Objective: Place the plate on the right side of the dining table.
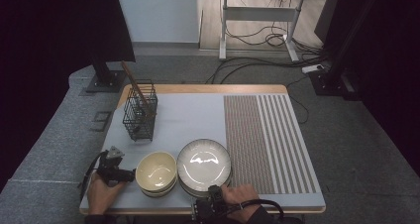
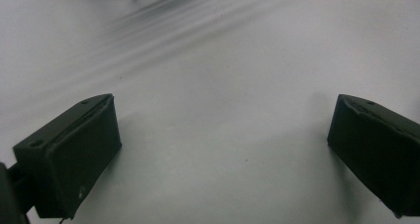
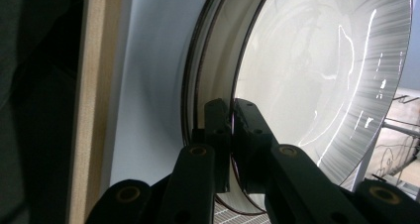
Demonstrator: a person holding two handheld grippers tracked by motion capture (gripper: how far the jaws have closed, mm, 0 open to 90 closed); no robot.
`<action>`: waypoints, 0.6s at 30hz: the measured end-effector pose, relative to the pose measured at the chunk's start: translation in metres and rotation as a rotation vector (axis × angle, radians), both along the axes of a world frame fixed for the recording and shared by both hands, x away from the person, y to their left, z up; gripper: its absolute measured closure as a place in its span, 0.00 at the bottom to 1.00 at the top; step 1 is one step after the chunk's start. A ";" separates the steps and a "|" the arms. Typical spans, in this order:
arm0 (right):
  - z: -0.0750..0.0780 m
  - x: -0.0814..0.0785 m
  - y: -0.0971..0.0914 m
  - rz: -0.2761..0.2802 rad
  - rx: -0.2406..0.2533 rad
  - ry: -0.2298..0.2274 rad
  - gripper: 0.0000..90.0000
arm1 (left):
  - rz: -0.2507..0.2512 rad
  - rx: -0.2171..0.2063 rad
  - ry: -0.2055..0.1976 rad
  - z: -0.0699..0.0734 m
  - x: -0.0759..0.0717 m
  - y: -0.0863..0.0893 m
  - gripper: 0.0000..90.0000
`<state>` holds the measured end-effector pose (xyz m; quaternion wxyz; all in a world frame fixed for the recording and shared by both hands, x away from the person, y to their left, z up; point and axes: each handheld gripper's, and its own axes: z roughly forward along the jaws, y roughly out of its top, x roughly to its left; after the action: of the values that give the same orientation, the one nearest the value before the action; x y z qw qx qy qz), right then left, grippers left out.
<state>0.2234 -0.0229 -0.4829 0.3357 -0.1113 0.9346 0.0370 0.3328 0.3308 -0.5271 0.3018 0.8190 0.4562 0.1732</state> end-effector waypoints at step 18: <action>-0.016 0.011 0.006 -0.048 -0.014 -0.083 0.84 | -0.001 0.000 0.001 0.000 0.000 0.000 0.00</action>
<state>0.2347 -0.0170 -0.4991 0.3741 -0.0926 0.9226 0.0175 0.3328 0.3309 -0.5270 0.3015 0.8193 0.4561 0.1727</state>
